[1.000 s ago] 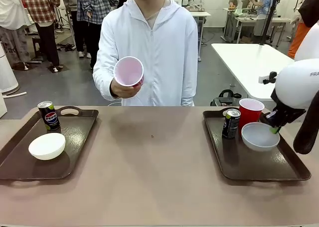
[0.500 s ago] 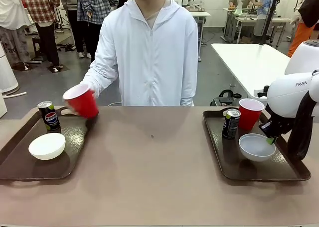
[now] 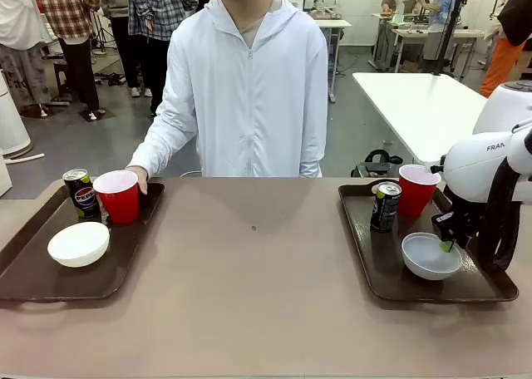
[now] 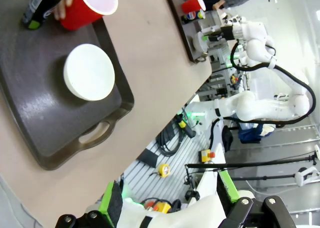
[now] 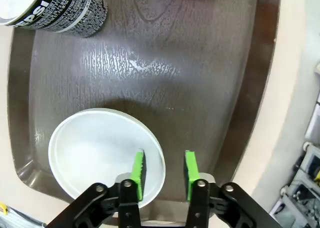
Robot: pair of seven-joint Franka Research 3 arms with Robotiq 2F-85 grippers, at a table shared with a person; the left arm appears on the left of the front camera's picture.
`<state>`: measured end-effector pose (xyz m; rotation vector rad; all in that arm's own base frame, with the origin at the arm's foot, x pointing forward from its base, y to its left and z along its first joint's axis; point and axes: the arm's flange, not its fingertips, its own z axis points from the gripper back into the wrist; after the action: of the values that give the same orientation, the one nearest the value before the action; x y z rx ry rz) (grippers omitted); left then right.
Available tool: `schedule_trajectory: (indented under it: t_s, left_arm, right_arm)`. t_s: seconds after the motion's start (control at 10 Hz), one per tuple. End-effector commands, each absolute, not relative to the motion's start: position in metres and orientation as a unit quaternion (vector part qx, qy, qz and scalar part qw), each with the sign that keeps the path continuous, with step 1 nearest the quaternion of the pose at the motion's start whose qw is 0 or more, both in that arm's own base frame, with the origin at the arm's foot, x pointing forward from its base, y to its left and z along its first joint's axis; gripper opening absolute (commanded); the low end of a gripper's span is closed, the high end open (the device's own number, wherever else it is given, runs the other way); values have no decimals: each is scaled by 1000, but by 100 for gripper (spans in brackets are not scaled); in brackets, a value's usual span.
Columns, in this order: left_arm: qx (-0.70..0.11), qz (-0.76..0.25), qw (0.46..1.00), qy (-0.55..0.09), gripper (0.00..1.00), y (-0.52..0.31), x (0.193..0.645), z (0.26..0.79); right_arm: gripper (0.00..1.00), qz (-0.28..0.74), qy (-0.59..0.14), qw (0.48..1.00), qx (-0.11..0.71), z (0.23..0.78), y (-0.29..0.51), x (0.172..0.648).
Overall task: Prepare tableware on both trays.
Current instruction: Pick up a Picnic Bowl from the table and place it on a Handle tray.
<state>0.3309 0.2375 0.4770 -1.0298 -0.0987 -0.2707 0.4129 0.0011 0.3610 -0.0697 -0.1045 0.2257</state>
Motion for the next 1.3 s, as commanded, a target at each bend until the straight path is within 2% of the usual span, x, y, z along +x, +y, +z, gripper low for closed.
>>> schedule_trajectory:
  t_s: [0.0, 0.1, 0.2, 0.3, 0.9, 1.2]
  left_arm:
    - [-491, -130, 860, -50, 100, 237, 330, 479]
    - [-491, -130, 860, -50, 100, 237, 330, 479]
    - [-491, -130, 860, -50, 100, 237, 330, 479]
    - [-491, -130, 860, -50, 100, 237, 330, 479]
    - [-491, -130, 860, -50, 100, 237, 330, 479]
    - [-491, -130, 860, -50, 100, 237, 330, 479]
  right_arm:
    - [76, 112, -68, 991, -28, 375, -7, 414]
    - [100, 112, -69, 991, -27, 376, -6, 413]
    - [96, 114, -71, 991, -23, 385, -7, 409]
    - [100, 116, -74, 990, -18, 397, -8, 401]
    - [100, 158, -55, 986, 21, 481, 1, 329]
    - [100, 145, -50, 988, 19, 484, -1, 319]
